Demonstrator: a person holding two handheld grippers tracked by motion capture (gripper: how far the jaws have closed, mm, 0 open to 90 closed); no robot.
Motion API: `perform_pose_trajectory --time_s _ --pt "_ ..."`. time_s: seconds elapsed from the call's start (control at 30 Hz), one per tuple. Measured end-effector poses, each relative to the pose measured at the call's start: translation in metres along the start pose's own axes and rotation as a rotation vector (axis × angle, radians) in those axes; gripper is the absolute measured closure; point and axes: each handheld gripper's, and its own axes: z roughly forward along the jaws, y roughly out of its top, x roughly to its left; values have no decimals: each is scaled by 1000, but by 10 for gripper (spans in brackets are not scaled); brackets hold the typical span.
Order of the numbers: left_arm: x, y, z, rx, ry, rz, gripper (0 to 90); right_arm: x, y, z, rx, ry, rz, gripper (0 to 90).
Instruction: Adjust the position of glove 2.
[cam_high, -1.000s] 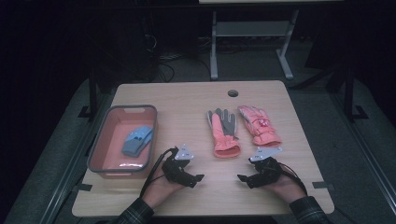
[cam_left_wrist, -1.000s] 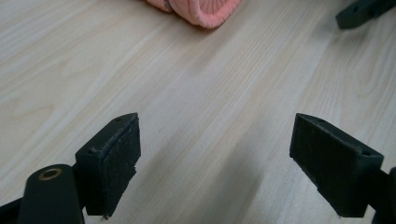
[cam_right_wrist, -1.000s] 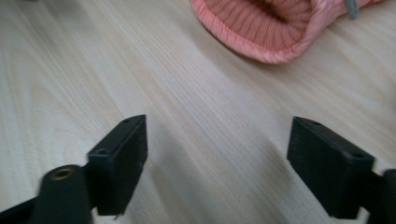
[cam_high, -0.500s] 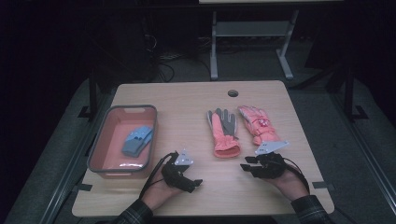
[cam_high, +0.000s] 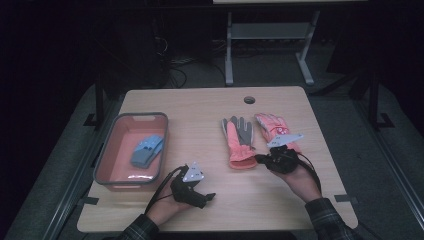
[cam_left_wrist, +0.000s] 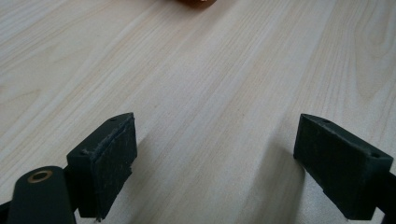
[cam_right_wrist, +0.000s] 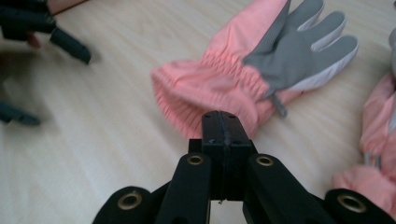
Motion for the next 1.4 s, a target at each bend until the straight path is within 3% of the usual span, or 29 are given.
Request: perform_pose_trajectory --time_s 0.57,0.83,1.07,1.4 --pt "0 0 0 0 -8 22 123 -27 45 55 10 0 79 898" --pt "0 0 1 -3 -12 10 123 -30 48 80 67 3 76 898" --pt "0 0 1 1 -10 21 124 -29 41 75 90 25 54 898" --pt "0 1 1 4 -12 21 124 -16 25 56 116 82 -31 898"
